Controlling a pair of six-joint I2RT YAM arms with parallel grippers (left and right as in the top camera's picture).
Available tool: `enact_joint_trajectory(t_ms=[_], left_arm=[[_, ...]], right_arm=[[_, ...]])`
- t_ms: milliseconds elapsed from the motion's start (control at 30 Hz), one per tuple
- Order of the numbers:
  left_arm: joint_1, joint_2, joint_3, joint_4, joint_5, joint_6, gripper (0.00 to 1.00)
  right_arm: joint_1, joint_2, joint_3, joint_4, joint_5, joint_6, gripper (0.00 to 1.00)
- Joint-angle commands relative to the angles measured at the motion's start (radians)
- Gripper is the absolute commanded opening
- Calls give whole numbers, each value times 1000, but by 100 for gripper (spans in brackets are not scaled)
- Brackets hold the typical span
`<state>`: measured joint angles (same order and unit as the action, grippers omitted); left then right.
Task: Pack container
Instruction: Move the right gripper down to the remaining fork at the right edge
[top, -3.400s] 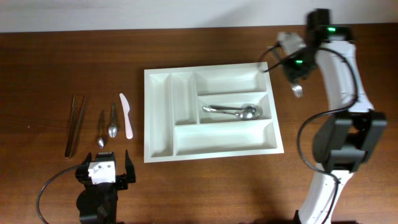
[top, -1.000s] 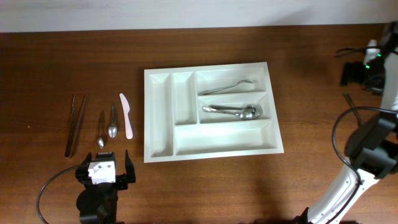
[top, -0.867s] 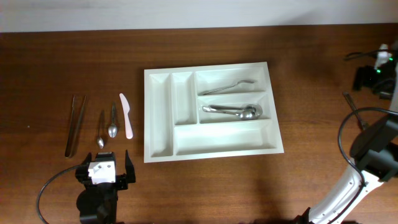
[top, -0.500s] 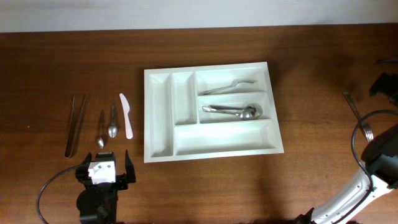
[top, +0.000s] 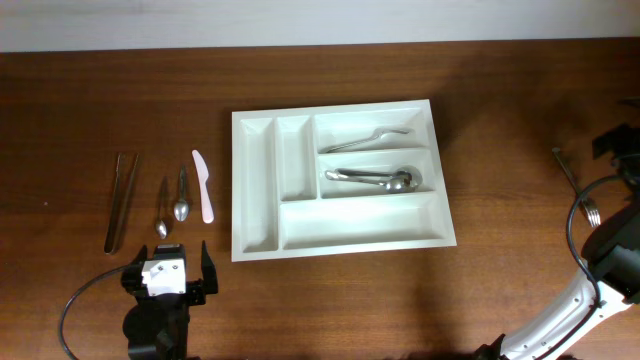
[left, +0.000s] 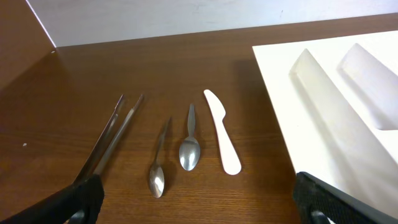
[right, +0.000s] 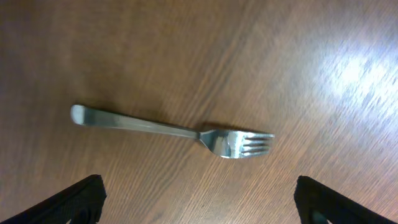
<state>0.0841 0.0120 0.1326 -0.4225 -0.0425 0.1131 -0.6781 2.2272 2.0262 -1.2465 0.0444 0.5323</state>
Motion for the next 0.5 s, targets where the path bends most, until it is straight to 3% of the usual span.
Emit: enact_joint_trajectory(t_ms=[0, 100, 233, 467], left_arm=[[-6, -6, -8, 2, -9, 16, 99], [-6, -6, -8, 2, -9, 16, 99], [-6, -6, -8, 2, -9, 16, 99], [-6, -6, -8, 2, -9, 16, 99]], right_arm=[[3, -8, -77, 20, 24, 251, 94], [4, -8, -151, 65, 24, 410, 94], [3, -8, -247, 111, 24, 698, 87], [4, -8, -272, 187, 24, 767, 82]])
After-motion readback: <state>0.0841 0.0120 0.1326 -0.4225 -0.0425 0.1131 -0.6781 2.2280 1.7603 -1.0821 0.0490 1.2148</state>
